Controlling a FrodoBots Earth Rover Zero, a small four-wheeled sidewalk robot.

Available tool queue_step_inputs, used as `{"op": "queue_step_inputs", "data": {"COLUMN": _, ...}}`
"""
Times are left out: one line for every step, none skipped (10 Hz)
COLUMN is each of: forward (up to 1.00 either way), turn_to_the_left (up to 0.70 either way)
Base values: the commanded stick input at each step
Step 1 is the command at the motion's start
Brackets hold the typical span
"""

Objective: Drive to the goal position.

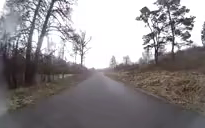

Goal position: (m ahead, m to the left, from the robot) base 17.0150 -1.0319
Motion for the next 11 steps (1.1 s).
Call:
{"op": "queue_step_inputs", "data": {"forward": 0.70, "turn_to_the_left": 0.00}}
{"op": "queue_step_inputs", "data": {"forward": 0.70, "turn_to_the_left": 0.00}}
{"op": "queue_step_inputs", "data": {"forward": 0.70, "turn_to_the_left": 0.00}}
{"op": "queue_step_inputs", "data": {"forward": 0.70, "turn_to_the_left": 0.00}}
{"op": "queue_step_inputs", "data": {"forward": 0.70, "turn_to_the_left": 0.35}}
{"op": "queue_step_inputs", "data": {"forward": 0.70, "turn_to_the_left": 0.35}}
{"op": "queue_step_inputs", "data": {"forward": 0.70, "turn_to_the_left": 0.14}}
{"op": "queue_step_inputs", "data": {"forward": 0.70, "turn_to_the_left": 0.00}}
{"op": "queue_step_inputs", "data": {"forward": 0.70, "turn_to_the_left": 0.00}}
{"op": "queue_step_inputs", "data": {"forward": 0.70, "turn_to_the_left": 0.00}}
{"op": "queue_step_inputs", "data": {"forward": 0.70, "turn_to_the_left": 0.00}}
